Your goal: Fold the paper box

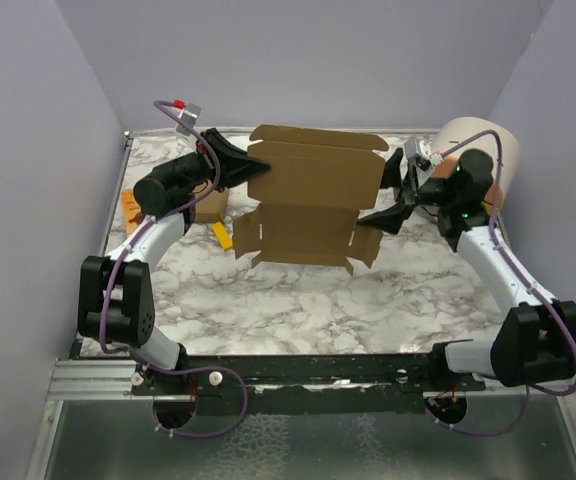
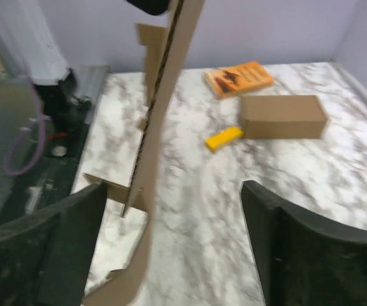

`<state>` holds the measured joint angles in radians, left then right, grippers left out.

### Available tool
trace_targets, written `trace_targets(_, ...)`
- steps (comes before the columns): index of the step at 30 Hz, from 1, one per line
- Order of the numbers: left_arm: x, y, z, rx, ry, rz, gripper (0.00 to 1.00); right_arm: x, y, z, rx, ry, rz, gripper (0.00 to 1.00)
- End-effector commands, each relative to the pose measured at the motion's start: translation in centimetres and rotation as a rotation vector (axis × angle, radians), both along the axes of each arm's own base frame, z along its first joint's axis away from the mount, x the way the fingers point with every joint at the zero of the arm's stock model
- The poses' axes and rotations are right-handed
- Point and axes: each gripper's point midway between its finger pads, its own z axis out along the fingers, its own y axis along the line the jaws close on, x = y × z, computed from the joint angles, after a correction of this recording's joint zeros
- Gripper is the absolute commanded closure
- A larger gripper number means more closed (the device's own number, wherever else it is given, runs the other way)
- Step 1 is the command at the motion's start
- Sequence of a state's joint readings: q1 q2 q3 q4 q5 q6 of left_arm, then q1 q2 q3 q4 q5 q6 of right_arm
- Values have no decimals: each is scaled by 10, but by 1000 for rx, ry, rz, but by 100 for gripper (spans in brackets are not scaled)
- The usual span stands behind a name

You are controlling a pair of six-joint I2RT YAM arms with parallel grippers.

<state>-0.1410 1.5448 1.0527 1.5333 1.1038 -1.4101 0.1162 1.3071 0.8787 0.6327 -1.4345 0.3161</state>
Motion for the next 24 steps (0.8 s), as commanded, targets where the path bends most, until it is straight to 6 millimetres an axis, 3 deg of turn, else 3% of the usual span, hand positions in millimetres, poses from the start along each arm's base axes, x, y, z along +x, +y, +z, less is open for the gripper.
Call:
trace_targets(1,-15,11,-2,26,-258,22,100,12,-26,-20,-219,-194,-133,4)
trace_targets(4,-12,13,-13,60,-257,24,100,9,-39,-14,-271,-234,-197,1)
trace_targets(7,-13,13,-18,76,-271,23,100,4,-39,2,-266,-223,-178,0)
trace_targets(14,-23,14,-23,111,-366,41,100,15,-36,80,-232,-205,-199,0)
trace_targets(17,-25,14,-26,118,-385,49,100,17,-34,100,-216,-128,-190,0)
trace_targets(24,-28,13,-22,104,-416,63,100,12,-17,113,-197,-34,-123,0)
